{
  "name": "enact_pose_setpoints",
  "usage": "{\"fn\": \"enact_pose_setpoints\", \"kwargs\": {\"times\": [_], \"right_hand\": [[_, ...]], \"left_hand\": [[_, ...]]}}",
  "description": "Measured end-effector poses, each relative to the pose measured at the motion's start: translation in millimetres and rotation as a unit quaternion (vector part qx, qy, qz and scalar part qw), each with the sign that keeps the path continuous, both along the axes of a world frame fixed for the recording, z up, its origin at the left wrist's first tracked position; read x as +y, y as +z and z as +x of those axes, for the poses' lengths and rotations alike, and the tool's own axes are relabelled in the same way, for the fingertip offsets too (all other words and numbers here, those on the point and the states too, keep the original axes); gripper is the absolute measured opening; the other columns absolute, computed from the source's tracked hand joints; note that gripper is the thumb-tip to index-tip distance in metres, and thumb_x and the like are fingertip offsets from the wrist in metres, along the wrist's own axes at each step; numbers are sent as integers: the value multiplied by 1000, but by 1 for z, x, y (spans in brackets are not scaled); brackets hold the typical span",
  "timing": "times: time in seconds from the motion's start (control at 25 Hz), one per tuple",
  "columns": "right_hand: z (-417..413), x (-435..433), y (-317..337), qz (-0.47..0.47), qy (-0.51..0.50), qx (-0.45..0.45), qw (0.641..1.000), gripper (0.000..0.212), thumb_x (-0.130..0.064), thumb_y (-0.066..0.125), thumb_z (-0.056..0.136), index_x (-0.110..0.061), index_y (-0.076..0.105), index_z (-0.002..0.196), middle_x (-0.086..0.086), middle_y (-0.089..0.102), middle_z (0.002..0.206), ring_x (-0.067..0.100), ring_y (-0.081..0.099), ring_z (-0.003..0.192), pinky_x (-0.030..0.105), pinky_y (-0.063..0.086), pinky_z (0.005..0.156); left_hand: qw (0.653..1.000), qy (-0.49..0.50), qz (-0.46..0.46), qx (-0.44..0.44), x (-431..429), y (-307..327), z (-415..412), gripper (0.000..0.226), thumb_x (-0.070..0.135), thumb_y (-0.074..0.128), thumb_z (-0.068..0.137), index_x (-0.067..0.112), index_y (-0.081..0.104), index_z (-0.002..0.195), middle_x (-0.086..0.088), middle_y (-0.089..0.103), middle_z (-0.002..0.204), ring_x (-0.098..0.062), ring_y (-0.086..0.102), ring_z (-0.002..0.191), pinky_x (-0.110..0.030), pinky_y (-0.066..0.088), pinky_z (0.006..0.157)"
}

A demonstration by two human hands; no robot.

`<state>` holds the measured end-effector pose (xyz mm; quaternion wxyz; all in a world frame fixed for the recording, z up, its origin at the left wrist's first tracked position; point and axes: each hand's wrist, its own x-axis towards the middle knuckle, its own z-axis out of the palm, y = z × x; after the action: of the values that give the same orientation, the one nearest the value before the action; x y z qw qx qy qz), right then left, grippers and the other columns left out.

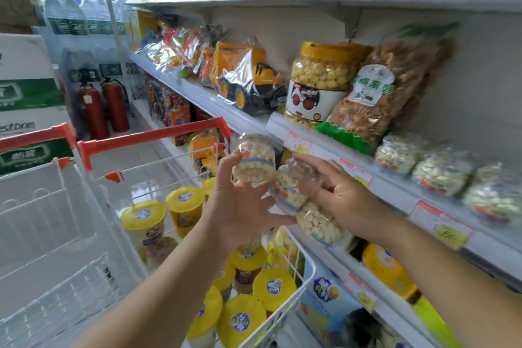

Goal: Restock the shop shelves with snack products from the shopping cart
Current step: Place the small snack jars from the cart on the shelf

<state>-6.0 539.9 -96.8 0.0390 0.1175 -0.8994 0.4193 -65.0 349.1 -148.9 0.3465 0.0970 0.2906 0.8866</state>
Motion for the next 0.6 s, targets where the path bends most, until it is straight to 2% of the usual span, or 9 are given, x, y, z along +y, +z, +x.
{"fn": "enact_pose_setpoints", "kwargs": {"times": [0.08, 0.16, 0.28, 0.36, 0.44, 0.52, 0.6], "right_hand": [[7, 16, 14, 40, -10, 18, 999, 46, -52, 50, 91, -55, 39, 136, -29, 39, 125, -28, 36, 103, 6, 33, 84], [13, 30, 29, 78, -31, 44, 995, 49, -55, 54, 89, -54, 41, 136, -22, 40, 128, -14, 44, 102, 17, 36, 85], [18, 51, 56, 110, -73, 86, 988, 54, -66, 54, 81, -49, 48, 131, -20, 45, 120, -9, 55, 83, 17, 39, 71], [18, 66, 75, 81, -135, 156, 975, 36, -62, 54, 83, -44, 58, 114, -17, 52, 105, -5, 55, 72, 15, 40, 64], [12, 93, 94, 62, -243, 247, 936, 14, -44, 59, 91, -31, 64, 91, -8, 60, 89, 3, 55, 68, 21, 42, 65], [-5, 134, 111, 100, -352, 269, 891, 20, -36, 58, 94, -19, 65, 84, 1, 65, 82, 16, 58, 73, 30, 44, 69], [-27, 174, 122, 146, -421, 235, 864, 30, -38, 54, 95, -12, 67, 84, 9, 69, 87, 29, 62, 86, 34, 45, 73]], "left_hand": [[998, -48, 14, 31, 20, 11, -2, 83, 65, 51, 83, 14, 46, 148, -19, 47, 149, -45, 47, 134, -73, 38, 101], [996, -78, 38, 38, 39, 20, -6, 86, 68, 48, 85, 14, 40, 151, -21, 44, 151, -48, 44, 135, -75, 30, 106], [994, -72, 83, 20, 68, 30, -1, 88, 70, 49, 85, 13, 38, 151, -26, 45, 149, -52, 44, 134, -77, 27, 106], [991, -44, 126, -12, 87, 35, 4, 85, 67, 55, 81, 14, 45, 147, -27, 50, 144, -54, 48, 129, -80, 31, 100], [989, -40, 139, -38, 103, 40, 6, 84, 63, 62, 76, 17, 48, 145, -27, 51, 142, -55, 49, 127, -82, 33, 95], [991, -43, 117, -45, 114, 48, 6, 83, 62, 65, 74, 19, 50, 144, -28, 54, 140, -55, 50, 126, -82, 34, 93], [994, -41, 99, -36, 121, 57, 2, 79, 61, 65, 75, 19, 53, 141, -28, 58, 135, -54, 55, 120, -80, 37, 92]]}}
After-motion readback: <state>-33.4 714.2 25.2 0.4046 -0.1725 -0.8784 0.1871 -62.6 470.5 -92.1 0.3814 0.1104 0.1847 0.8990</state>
